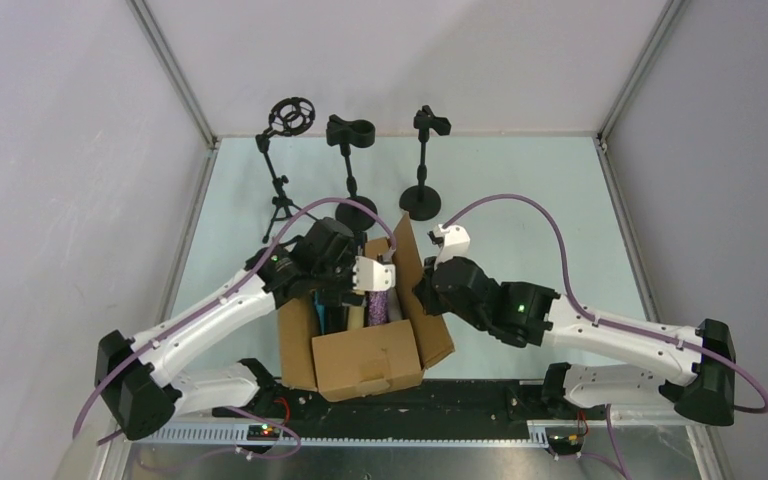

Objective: Attach the microphones to the stand

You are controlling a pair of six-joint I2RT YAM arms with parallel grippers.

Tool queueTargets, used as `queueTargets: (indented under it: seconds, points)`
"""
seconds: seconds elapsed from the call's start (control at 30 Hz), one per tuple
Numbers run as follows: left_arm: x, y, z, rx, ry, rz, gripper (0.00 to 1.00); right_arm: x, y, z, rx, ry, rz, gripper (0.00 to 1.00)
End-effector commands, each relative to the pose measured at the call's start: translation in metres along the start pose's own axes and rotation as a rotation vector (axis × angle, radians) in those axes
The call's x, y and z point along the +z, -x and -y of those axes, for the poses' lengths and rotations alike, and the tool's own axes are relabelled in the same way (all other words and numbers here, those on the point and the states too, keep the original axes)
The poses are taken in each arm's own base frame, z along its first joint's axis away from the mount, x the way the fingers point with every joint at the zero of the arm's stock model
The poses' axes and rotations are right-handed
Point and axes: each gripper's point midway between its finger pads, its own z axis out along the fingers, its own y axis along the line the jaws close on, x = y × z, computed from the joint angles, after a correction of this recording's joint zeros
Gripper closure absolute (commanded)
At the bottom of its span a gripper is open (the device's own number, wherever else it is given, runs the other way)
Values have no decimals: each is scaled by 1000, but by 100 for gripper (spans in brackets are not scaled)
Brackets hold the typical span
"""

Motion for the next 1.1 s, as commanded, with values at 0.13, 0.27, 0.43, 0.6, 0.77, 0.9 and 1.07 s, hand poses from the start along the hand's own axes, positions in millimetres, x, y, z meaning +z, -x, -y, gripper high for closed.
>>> queueTargets:
  seconds: [0.13,0.27,0.43,0.6,0.77,0.9,1.07]
  points:
    - [8,-17,-71,-12,320,-170,7,-16,18,-23,-17,133,74,100]
    - [6,-18,-79,-73,322,-141,26,-19,19,-22,-18,135,82,100]
    - [-8,-6,-74,-67,284,-60,65,-19,17,-19,-15,124,87,100]
    - [-21,-2,-62,-43,235,-21,80,-16,19,-20,-24,126,98,100]
    - [-39,-2,-71,-62,282,-21,98,-14,21,-19,-19,114,112,100]
    - [-59,-6,-96,-61,373,-52,100,-12,34,-22,-13,109,169,100]
    - [-101,2,-146,-101,518,-40,100,-7,60,-36,-19,141,278,100]
